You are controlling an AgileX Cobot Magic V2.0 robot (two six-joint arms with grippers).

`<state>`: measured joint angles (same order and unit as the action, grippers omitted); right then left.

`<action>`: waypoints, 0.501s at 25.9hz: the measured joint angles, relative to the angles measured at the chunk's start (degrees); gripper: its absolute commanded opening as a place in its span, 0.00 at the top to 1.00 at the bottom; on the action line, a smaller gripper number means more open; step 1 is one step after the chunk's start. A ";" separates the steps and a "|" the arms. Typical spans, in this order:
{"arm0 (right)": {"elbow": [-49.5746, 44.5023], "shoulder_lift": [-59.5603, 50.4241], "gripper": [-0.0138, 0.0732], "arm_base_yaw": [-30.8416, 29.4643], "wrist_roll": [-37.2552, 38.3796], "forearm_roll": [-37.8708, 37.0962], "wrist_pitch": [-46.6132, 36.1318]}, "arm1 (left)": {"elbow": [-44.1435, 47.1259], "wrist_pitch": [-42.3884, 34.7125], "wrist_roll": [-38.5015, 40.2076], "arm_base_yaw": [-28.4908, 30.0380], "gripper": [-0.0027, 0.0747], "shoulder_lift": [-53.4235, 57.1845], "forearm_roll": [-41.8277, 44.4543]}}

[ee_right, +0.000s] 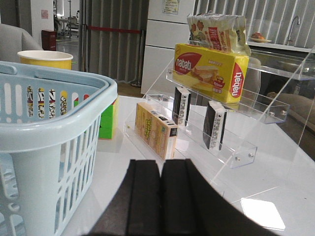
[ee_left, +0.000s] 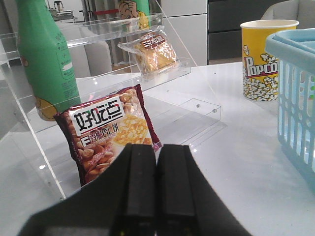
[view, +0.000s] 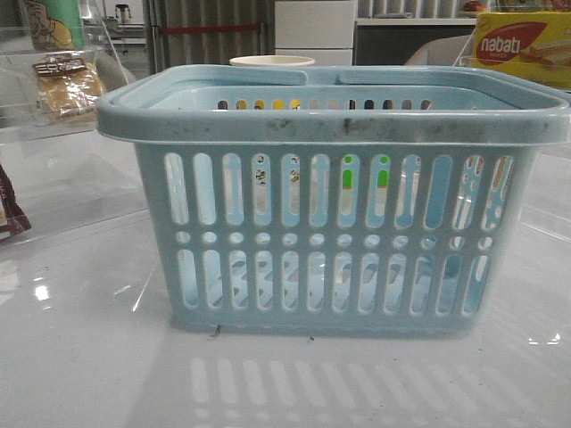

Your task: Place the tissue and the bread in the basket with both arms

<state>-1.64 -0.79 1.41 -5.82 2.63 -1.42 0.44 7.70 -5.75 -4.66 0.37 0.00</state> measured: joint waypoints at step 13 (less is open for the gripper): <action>0.00 0.00 0.78 0.00 0.00 0.00 -1.11 | 0.00 -3.28 0.00 0.00 0.85 0.00 0.00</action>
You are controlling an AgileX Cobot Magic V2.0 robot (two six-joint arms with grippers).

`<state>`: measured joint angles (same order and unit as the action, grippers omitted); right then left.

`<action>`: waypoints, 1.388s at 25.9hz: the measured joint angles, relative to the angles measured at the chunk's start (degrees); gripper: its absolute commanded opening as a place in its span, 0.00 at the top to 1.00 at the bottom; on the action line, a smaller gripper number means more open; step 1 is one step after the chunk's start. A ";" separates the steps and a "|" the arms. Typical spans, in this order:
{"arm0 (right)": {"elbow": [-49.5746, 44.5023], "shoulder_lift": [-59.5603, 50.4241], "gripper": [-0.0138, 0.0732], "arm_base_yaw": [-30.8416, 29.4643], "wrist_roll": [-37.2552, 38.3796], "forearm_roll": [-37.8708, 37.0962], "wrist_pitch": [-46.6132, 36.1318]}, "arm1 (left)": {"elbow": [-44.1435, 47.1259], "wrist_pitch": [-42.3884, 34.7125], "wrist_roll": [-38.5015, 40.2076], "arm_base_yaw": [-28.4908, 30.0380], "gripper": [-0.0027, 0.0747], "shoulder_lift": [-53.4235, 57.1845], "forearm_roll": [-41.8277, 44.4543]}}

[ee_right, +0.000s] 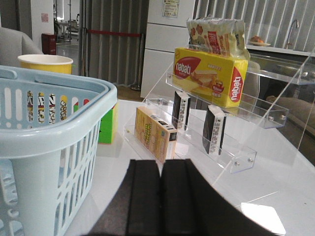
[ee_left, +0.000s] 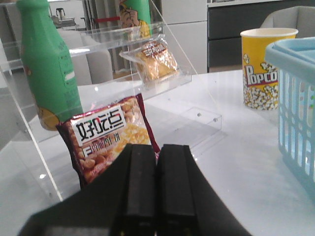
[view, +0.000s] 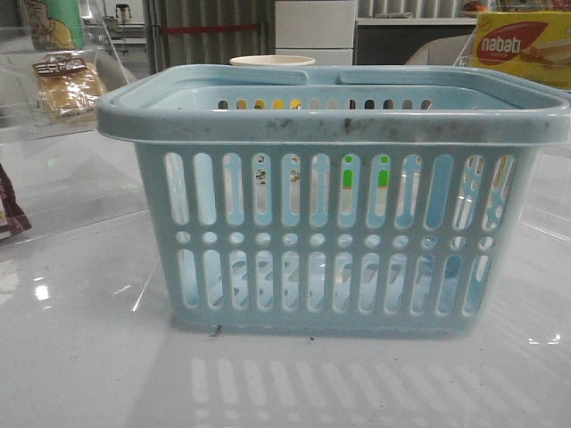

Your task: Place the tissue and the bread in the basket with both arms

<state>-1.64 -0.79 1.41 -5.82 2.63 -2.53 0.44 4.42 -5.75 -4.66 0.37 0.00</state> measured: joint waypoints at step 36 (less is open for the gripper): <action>39.45 37.62 0.53 0.00 0.00 0.00 37.53 | -34.66 27.46 0.00 0.00 0.68 -30.70 0.00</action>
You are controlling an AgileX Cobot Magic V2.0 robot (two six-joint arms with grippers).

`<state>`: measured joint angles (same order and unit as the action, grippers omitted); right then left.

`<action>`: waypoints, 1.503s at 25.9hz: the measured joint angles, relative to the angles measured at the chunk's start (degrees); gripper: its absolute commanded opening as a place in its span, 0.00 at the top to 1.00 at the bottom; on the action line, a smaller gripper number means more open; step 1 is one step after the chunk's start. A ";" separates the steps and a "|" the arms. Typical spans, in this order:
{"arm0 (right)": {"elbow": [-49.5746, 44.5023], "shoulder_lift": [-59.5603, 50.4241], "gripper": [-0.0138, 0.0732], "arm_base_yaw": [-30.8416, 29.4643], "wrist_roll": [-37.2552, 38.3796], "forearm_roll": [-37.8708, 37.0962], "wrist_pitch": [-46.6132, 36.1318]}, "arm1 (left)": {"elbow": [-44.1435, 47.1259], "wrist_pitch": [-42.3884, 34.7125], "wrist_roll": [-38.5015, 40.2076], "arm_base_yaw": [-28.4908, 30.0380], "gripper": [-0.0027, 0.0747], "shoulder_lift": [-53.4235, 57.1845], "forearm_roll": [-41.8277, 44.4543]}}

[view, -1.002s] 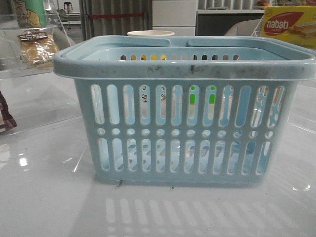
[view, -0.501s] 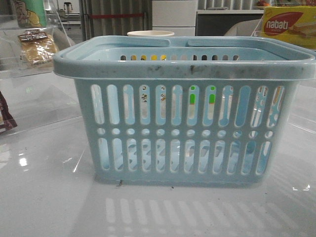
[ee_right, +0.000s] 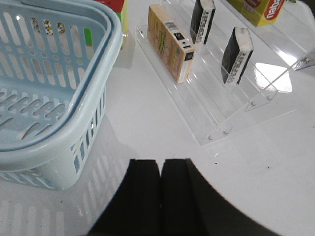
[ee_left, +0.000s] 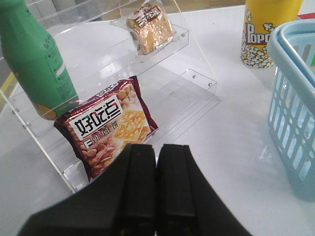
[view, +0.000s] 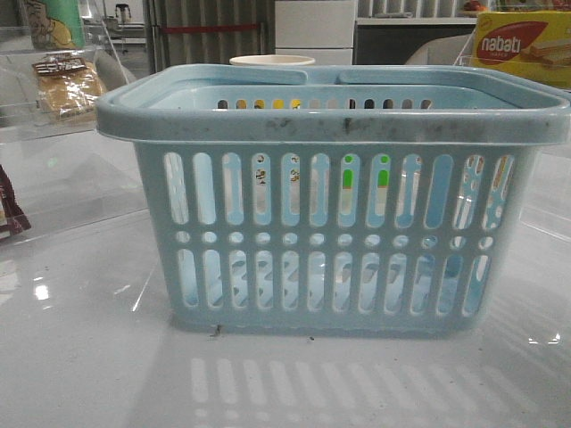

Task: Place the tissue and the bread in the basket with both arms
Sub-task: 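Close the right gripper on the white-and-black tissue pack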

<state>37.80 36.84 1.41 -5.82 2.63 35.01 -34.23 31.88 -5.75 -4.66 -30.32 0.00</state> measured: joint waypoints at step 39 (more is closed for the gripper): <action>41.80 62.25 0.23 -12.09 0.87 -3.85 -1.93 | 0.00 0.00 0.00 0.00 0.47 -0.60 0.00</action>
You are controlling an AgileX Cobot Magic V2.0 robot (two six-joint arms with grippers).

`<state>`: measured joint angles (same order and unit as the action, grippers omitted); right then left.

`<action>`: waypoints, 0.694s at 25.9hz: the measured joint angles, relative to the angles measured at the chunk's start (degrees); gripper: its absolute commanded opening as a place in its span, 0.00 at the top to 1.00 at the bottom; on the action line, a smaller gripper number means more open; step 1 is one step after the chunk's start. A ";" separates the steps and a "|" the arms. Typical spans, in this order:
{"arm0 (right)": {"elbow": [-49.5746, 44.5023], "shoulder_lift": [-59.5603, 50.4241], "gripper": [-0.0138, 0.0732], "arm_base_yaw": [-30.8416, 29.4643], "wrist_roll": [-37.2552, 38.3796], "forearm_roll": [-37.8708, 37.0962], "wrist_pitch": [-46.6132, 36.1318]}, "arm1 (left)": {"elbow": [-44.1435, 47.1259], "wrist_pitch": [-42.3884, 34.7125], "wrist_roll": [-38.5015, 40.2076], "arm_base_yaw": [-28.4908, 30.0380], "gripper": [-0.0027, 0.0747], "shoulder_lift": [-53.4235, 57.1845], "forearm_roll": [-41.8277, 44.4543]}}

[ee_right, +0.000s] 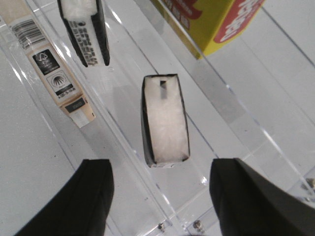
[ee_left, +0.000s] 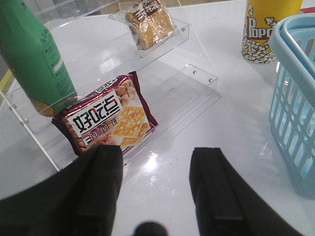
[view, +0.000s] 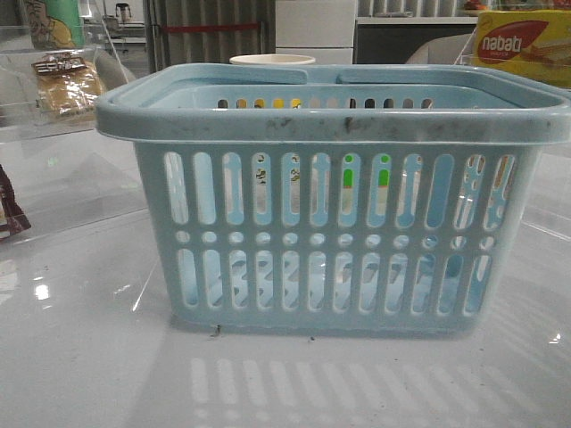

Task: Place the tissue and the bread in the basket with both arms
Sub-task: 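Close the right gripper on the white-and-black tissue pack, then lift the tissue pack and carry it over the blue basket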

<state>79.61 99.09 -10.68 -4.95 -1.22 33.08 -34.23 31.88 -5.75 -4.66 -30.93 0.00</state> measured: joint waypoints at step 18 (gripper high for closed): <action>0.84 3.52 0.62 0.00 0.00 -0.26 -1.82 | 0.00 0.00 0.00 0.00 0.47 0.00 0.00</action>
<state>80.45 102.61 -10.68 -4.95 -1.47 31.26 -34.23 31.88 -5.75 -4.66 -30.93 0.00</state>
